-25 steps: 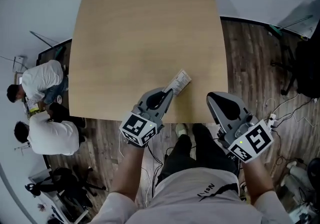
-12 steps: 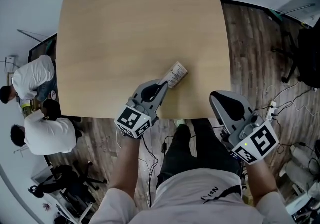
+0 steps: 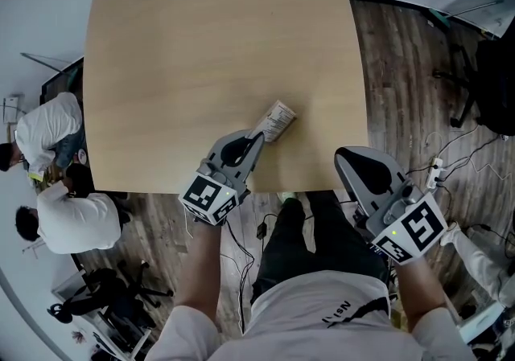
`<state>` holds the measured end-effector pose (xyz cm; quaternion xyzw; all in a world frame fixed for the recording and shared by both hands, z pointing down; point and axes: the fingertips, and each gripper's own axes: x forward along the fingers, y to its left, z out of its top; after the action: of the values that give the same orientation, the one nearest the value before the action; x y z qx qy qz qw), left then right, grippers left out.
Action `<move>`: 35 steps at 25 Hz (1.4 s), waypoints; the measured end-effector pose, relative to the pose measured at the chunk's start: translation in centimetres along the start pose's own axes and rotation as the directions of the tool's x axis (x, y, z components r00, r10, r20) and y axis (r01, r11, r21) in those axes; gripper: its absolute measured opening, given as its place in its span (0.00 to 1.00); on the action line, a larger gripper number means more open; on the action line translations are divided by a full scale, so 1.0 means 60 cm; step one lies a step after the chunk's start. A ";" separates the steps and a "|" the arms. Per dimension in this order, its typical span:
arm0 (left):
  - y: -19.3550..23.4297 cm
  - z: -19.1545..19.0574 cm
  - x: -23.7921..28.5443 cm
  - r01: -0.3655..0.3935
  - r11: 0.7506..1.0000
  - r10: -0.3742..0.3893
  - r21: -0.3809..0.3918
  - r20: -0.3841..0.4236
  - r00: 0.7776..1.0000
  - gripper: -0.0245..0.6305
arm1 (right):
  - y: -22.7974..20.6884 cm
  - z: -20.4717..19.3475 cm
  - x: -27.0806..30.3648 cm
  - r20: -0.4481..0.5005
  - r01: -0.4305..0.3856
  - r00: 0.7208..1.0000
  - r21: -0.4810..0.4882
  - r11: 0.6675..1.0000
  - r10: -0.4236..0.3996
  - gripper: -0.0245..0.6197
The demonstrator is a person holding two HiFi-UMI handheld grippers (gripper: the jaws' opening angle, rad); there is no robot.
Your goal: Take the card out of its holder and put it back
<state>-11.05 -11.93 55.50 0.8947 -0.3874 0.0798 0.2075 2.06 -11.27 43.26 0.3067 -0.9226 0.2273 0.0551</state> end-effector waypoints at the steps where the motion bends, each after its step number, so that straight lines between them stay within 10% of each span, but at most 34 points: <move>1: 0.001 0.000 -0.002 -0.002 1.000 0.002 0.002 0.000 1.000 0.07 | 0.001 0.000 0.001 0.001 0.000 1.000 0.000 1.000 0.000 0.06; 35: 0.003 -0.021 0.006 -0.047 0.998 0.051 0.036 -0.102 0.993 0.07 | 0.021 -0.023 0.002 -0.029 -0.029 0.999 0.007 1.000 0.029 0.06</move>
<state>-10.90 -11.70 56.80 0.8830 -0.3965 0.1375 0.2103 1.17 -9.79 44.01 0.2902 -0.9253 0.2356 0.0640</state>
